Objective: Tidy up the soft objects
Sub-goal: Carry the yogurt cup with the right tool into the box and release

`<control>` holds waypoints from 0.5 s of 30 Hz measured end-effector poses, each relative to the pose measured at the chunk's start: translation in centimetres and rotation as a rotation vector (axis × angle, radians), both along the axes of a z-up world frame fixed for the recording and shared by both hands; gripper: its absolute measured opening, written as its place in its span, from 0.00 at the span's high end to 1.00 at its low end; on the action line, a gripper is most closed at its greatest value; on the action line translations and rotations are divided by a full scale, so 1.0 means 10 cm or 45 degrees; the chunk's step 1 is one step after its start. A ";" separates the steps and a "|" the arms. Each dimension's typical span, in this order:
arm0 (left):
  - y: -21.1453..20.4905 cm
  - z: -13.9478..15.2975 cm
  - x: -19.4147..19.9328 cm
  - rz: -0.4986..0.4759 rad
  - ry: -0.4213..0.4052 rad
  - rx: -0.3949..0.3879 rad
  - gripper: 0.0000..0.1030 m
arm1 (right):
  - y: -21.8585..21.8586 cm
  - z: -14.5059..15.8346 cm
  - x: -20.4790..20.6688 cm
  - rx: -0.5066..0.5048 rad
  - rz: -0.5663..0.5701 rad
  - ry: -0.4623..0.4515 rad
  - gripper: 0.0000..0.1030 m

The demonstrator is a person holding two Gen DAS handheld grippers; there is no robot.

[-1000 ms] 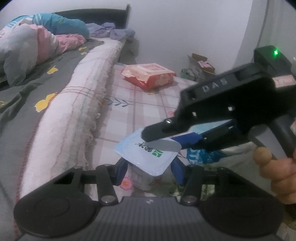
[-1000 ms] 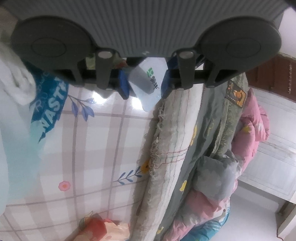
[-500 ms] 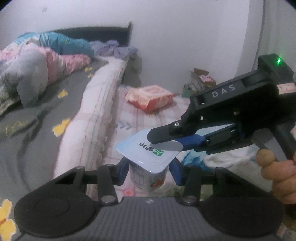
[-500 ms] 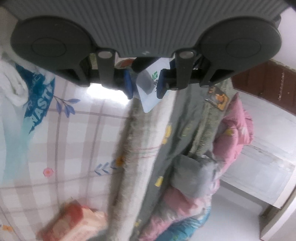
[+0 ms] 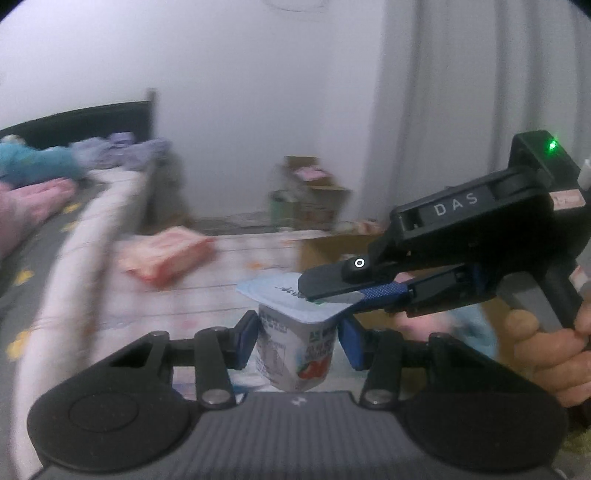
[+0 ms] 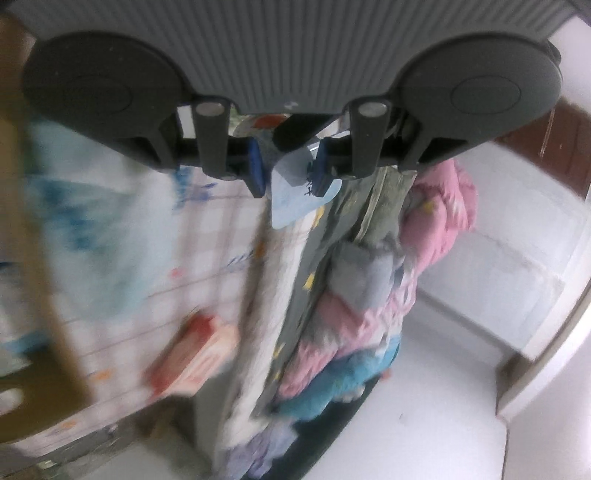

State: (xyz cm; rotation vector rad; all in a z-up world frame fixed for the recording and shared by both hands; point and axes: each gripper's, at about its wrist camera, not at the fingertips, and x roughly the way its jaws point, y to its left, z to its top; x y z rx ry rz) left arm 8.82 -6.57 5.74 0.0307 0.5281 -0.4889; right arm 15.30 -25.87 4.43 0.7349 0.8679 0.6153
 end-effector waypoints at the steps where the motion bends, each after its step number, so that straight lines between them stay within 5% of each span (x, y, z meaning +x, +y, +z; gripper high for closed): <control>1: -0.14 0.00 0.01 -0.043 0.011 -0.008 0.53 | -0.16 0.02 -0.07 -0.008 -0.029 -0.003 0.73; 6: -0.85 -0.10 0.05 -0.238 0.108 -0.035 0.53 | -1.02 0.09 -0.42 -0.079 -0.166 0.032 0.72; 15: -1.77 -0.51 0.26 -0.446 0.369 0.021 0.53 | -2.02 -0.24 -0.73 -0.176 -0.290 0.226 0.71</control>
